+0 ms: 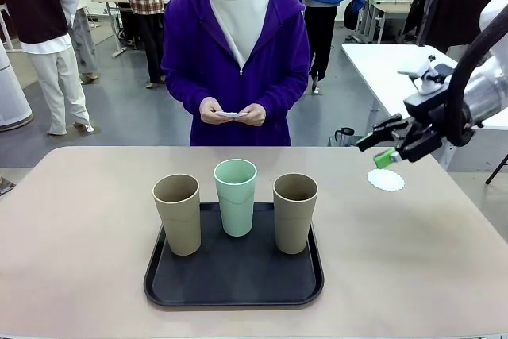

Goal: Place coasters on the table and set cups on them.
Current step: Pick up one Reusable plastic cup and place it on a coaster set by the human.

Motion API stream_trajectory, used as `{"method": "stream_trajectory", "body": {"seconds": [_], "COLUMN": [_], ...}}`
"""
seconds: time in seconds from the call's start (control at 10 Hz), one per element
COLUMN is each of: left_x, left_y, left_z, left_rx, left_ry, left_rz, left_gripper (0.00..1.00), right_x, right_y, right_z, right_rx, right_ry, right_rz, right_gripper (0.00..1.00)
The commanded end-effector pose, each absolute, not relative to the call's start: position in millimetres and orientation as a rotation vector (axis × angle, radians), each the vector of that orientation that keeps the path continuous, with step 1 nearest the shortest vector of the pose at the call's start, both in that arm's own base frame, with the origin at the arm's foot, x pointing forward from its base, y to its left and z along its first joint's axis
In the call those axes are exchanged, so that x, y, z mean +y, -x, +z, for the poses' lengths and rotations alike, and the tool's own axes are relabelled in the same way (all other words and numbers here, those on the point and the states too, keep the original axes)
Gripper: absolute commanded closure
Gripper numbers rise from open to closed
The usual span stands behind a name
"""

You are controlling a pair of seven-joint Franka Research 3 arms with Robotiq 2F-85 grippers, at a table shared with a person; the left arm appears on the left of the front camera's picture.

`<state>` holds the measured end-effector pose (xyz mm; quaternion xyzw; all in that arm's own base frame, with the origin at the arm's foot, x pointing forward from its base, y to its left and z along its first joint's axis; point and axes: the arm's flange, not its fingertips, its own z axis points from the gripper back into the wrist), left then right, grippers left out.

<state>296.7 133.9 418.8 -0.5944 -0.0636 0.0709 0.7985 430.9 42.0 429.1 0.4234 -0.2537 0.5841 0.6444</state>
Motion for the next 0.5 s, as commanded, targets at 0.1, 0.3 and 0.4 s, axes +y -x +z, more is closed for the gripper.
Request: {"method": "stream_trajectory", "body": {"seconds": [0.1, 0.3, 0.4], "left_x": [135.1, 135.1, 135.1], "left_y": [-295.5, -295.5, -295.5], "left_z": [419.3, 419.3, 419.3], "left_rx": [-0.144, -0.144, -0.144], "left_ry": [1.282, 1.282, 1.282], "left_rz": [0.152, 0.152, 0.152], "left_gripper": [0.0, 0.0, 0.0], "right_x": [46.1, 43.3, 43.3], "right_y": [-424.5, -431.4, -431.4], "right_z": [407.7, 416.0, 416.0], "right_rx": [-0.613, -0.573, -0.573], "right_ry": [-0.878, -0.957, -0.957], "right_rz": [1.369, 1.355, 1.355], "right_gripper": [0.0, 0.0, 0.0]}}
